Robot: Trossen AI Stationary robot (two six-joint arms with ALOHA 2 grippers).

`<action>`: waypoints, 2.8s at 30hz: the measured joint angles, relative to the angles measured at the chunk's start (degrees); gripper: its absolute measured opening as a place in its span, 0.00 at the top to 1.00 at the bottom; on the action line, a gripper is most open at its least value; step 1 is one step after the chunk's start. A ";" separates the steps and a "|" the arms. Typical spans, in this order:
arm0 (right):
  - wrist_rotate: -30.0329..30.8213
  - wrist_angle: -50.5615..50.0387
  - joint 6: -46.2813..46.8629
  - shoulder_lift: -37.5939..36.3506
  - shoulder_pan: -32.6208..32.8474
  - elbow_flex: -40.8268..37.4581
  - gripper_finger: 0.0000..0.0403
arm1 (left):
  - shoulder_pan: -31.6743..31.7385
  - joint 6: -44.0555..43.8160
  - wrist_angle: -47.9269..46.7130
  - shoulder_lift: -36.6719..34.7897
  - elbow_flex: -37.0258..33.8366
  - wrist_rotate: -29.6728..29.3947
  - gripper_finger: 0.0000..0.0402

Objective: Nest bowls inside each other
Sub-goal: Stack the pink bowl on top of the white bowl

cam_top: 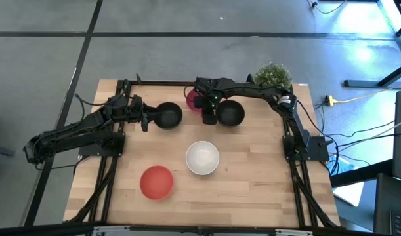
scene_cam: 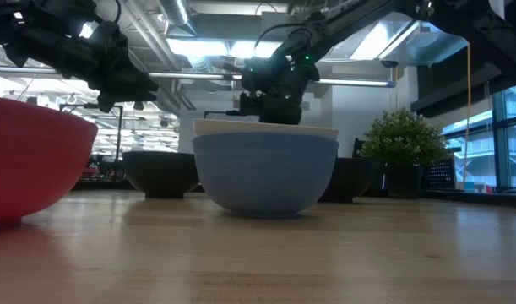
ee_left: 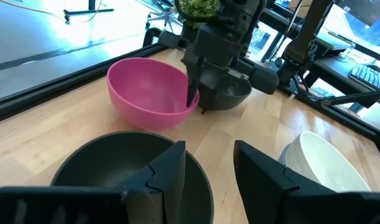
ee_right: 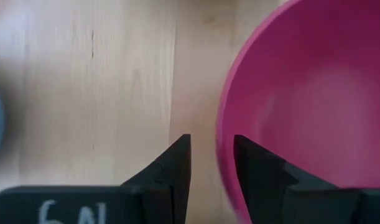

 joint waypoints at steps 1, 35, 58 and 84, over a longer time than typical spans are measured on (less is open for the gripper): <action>0.51 0.54 0.00 0.00 -0.02 0.00 0.70 | -0.02 0.02 0.00 -0.02 0.00 0.00 0.67; 4.50 -8.31 1.55 -0.11 3.56 8.11 0.98 | -0.02 -0.05 0.00 0.00 0.00 -1.98 0.67; 9.41 -22.05 6.60 -0.15 19.92 24.04 0.98 | -0.02 -0.54 0.00 -0.02 0.00 -1.92 0.67; 16.31 -25.47 18.52 -7.96 36.43 22.21 0.98 | -0.02 -6.32 0.00 -0.02 0.00 -4.63 0.67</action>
